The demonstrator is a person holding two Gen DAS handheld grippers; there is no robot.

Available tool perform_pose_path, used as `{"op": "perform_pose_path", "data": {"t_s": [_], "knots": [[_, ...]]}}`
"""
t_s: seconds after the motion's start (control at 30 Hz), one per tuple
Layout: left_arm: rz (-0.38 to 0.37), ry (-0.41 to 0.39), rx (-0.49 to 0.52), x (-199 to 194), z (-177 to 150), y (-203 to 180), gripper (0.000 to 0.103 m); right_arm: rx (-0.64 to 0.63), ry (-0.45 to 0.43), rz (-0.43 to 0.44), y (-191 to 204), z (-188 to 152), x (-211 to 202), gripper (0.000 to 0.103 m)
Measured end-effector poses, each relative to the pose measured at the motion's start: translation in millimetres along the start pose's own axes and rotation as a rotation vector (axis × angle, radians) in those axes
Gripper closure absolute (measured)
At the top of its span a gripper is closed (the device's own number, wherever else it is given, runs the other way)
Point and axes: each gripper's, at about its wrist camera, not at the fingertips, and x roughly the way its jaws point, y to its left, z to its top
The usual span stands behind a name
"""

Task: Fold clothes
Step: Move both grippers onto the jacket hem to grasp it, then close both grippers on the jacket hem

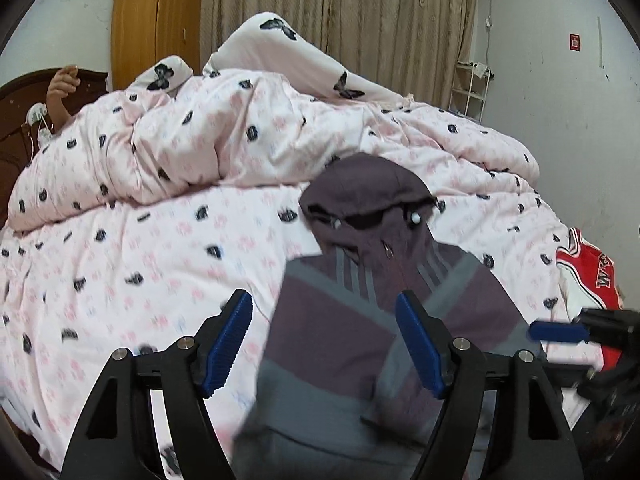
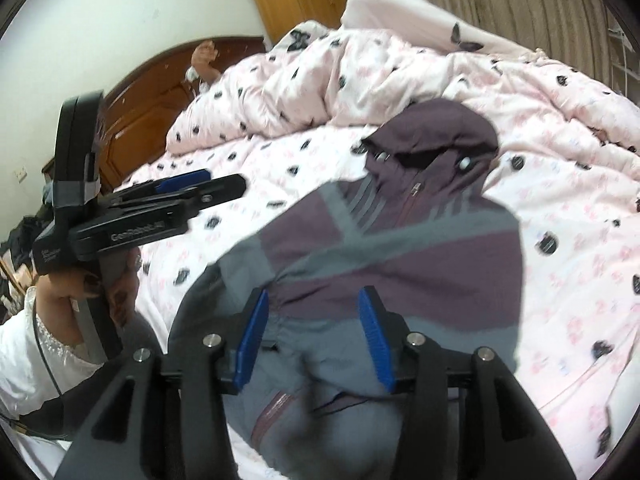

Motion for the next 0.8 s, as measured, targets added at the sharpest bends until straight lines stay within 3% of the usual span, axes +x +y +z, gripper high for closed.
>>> {"op": "perform_pose_path", "data": {"t_s": [0.37, 0.6, 0.8], "knots": [[-0.041, 0.002, 0.07, 42.4, 45.9, 26.8, 0.032, 0.024, -0.026, -0.034, -76.0, 79.8, 1.2, 0.054], [-0.129, 0.04, 0.045, 98.7, 75.3, 40.8, 0.031, 0.045, -0.003, -0.056, -127.7, 122.0, 29.9, 0.035], [-0.161, 0.09, 0.033, 155.6, 94.1, 46.9, 0.031, 0.08, 0.024, -0.062, -169.4, 150.5, 68.8, 0.031]]}}
